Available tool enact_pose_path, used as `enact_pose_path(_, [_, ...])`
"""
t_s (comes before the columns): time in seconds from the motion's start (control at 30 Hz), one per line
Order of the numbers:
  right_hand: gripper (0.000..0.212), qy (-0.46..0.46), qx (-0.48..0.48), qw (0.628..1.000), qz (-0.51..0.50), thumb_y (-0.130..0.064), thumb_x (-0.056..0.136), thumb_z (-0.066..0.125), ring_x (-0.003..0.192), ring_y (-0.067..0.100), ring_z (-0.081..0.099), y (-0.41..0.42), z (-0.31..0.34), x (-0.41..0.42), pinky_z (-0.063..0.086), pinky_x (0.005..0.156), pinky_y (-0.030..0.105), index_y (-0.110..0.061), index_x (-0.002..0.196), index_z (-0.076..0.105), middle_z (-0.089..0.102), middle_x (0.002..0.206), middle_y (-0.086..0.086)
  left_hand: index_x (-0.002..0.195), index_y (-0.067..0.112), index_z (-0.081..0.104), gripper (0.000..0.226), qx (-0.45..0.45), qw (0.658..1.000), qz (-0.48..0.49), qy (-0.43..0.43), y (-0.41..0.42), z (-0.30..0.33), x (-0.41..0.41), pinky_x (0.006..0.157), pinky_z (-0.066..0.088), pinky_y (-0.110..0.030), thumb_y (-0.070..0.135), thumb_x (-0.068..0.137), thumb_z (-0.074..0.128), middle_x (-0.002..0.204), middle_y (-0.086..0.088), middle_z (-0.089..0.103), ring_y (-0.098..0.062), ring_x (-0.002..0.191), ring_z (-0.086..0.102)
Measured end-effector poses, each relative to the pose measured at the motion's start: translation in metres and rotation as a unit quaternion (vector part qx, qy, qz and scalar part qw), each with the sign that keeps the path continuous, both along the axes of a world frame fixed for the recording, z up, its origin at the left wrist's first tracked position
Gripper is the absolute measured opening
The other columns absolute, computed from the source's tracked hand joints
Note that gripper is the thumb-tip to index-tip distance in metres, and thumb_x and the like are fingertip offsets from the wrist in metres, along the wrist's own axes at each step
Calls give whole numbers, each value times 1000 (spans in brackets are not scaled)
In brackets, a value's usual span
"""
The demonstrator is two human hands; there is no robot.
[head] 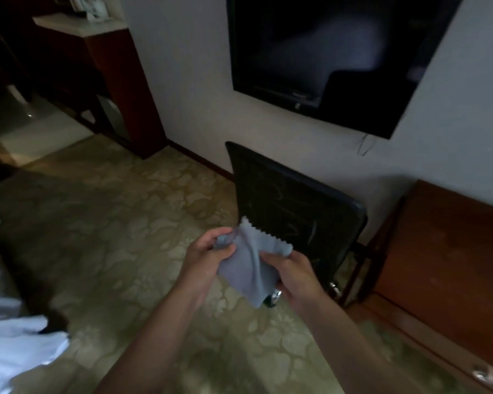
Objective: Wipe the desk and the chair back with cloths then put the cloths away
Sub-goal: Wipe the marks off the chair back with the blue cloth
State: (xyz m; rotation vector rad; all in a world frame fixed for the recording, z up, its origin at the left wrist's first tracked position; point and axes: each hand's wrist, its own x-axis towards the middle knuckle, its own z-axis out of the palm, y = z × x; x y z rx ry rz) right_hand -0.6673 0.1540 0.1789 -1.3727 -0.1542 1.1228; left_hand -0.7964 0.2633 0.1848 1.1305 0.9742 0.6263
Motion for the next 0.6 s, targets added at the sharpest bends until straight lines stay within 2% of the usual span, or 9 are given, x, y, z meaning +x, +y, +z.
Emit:
enact_pose_path(0.07, [18,-6,-14,999,-44,-12,89,67,90,25,71,23,-4,-16,58,84,46,-13,106,69,74,100,7,98,19,72,32,5,1000,-6,13,23,0,-14,89,53,-40,-9,84,66,103,-11,74,-24,94,69])
enact_pose_path(0.13, [22,27,2,997,-68,-12,87,68,95,27,70,47,-7,-24,56,88,49,-11,110,68,74,101,8,101,20,71,32,7,999,-22,30,48,-3,-24,88,54,-37,-7,86,66,105,-9,74,-23,96,69])
enact_pose_path(0.23, [39,156,40,986,-53,-15,82,71,106,32,67,80,-9,-23,48,100,51,-6,119,65,71,112,14,102,23,71,29,26,998,-43,40,86,-6,-25,79,56,-30,-2,88,66,101,-3,75,-18,94,70])
enact_pose_path(0.3, [48,205,61,976,-30,-19,82,71,114,33,62,103,-12,-21,44,104,50,-6,127,60,66,122,16,102,27,70,28,39,997,-54,48,111,-10,-18,75,54,-25,2,89,66,100,1,75,-15,94,71])
enact_pose_path(0.43, [44,218,88,972,-6,-17,87,65,117,33,61,155,-31,-13,44,104,46,-5,128,58,64,125,18,104,30,69,33,57,992,-87,66,168,-25,4,77,54,-22,1,88,66,102,6,74,-9,97,70])
enact_pose_path(0.6, [37,156,71,982,-84,-13,84,66,108,32,66,223,-43,7,51,93,45,-3,120,64,68,117,18,101,34,67,35,91,985,-101,103,242,-44,29,80,52,-20,2,87,68,103,9,71,-8,99,67])
